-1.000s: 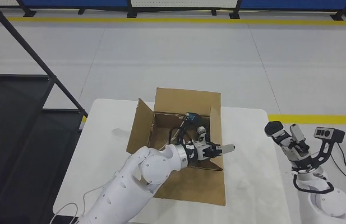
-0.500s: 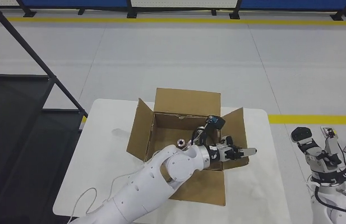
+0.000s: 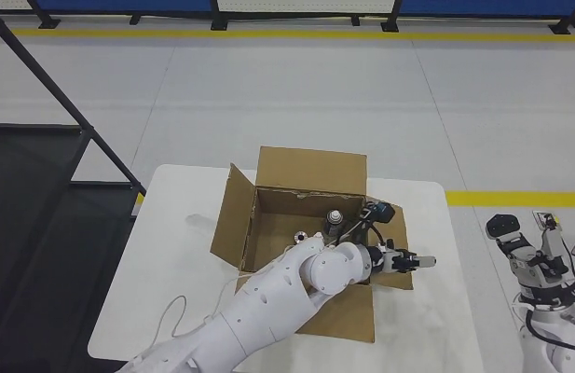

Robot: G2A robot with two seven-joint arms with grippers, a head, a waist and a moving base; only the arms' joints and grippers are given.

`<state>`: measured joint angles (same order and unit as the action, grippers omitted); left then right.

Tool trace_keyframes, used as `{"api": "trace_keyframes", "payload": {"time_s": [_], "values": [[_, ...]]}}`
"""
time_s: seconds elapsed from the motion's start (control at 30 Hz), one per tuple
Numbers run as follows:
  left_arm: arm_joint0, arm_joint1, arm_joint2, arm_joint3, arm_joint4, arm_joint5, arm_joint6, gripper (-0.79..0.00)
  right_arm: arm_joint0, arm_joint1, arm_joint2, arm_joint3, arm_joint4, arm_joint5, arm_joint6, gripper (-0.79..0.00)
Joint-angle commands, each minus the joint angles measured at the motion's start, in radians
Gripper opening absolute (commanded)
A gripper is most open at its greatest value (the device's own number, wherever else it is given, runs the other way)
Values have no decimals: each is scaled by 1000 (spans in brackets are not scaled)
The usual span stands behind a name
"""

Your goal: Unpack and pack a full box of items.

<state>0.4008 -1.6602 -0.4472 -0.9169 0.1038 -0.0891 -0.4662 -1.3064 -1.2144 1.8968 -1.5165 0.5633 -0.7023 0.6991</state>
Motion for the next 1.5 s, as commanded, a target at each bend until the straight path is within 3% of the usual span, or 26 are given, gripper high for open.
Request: {"api": "trace_keyframes", "payload": {"time_s": [0.0,0.3,0.57,0.73,0.93,1.07,1.23,1.37,1.47], "values": [[-5,-15,3,33,1,13,3,0,5,2,-1,6,2,-1,0,0],[-25,-63,-4,117,13,55,1,0,19,7,-12,11,-1,1,1,0],[-24,-80,-30,156,30,41,-4,0,28,11,-29,12,-8,0,-4,0],[-13,-75,-69,118,27,-1,3,0,33,11,-37,7,-26,-1,-39,0],[27,-42,-147,-10,57,-29,21,0,52,6,-52,-3,-79,6,-169,0],[93,2,-232,-169,116,-23,14,0,74,2,-68,-13,-130,17,-266,0],[231,69,-374,-437,222,8,-15,0,99,2,-90,-32,-179,41,-280,0],[438,134,-560,-770,325,27,-66,0,135,7,-123,-59,-278,68,-237,0],[576,166,-700,-969,356,26,-86,0,170,10,-159,-83,-402,94,-227,0]]}}
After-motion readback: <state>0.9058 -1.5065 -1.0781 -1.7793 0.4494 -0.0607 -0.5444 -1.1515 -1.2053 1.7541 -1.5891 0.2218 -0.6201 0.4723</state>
